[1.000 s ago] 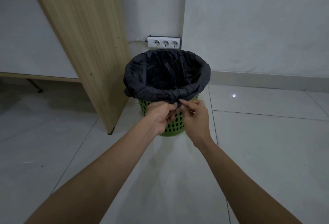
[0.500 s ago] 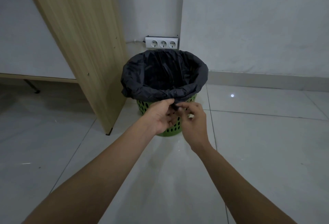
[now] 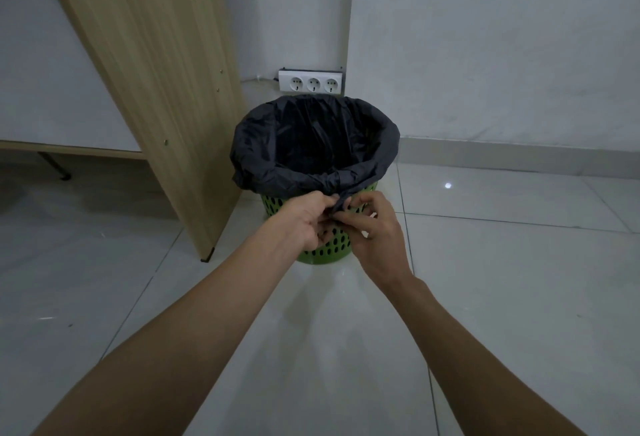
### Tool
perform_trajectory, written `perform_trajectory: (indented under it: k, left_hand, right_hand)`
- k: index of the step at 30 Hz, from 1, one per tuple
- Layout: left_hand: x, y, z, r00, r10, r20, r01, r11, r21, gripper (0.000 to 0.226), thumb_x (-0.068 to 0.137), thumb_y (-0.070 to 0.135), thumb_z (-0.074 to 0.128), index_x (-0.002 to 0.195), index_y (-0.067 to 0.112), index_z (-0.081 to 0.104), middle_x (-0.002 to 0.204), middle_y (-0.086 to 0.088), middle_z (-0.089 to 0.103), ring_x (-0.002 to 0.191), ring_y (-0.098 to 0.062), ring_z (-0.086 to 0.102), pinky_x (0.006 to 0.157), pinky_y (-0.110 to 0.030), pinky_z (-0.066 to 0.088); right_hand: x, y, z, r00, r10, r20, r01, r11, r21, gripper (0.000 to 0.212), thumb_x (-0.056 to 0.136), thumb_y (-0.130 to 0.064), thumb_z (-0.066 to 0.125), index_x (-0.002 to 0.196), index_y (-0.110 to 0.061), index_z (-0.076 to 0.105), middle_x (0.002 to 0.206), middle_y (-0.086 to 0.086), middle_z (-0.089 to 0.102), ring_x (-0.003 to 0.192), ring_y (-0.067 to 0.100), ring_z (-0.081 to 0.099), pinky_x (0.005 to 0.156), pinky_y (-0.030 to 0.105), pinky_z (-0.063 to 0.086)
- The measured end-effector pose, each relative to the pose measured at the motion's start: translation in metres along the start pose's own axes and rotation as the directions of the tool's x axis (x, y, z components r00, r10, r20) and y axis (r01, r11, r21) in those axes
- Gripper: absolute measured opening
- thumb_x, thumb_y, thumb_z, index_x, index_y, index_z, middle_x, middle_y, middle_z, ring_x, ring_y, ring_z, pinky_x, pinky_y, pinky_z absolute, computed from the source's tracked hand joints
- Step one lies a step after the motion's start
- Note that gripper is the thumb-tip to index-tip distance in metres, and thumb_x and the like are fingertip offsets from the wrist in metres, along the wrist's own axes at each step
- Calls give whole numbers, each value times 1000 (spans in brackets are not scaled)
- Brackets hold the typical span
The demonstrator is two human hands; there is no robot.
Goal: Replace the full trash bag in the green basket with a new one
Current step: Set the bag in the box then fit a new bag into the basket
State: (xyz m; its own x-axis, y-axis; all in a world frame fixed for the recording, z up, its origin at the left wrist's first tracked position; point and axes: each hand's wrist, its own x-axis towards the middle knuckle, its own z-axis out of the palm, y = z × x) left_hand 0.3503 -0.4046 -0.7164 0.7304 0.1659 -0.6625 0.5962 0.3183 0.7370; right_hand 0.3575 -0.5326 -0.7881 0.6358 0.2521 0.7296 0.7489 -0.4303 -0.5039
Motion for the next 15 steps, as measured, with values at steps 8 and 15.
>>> perform_trajectory:
  k: [8,15]
  left_hand:
    - [8,2,-3,997,78,7,-78,997,1,17,91,16,59,102,15,72,78,1,67,69,-12,58,66,-28,43]
    - [9,-2,-11,988,151,3,-151,988,-34,13,86,-3,63,80,9,63,69,-5,60,57,-13,51,51,-24,38]
  right_hand:
    - [12,-12,3,957,264,116,-262,964,-37,11,95,-12,63,94,-12,74,97,-1,51,92,27,49,81,42,49]
    - [34,-25,-11,780,528,335,-568,823,24,14,91,-18,71,82,-9,77,74,0,72,67,12,62,64,21,46]
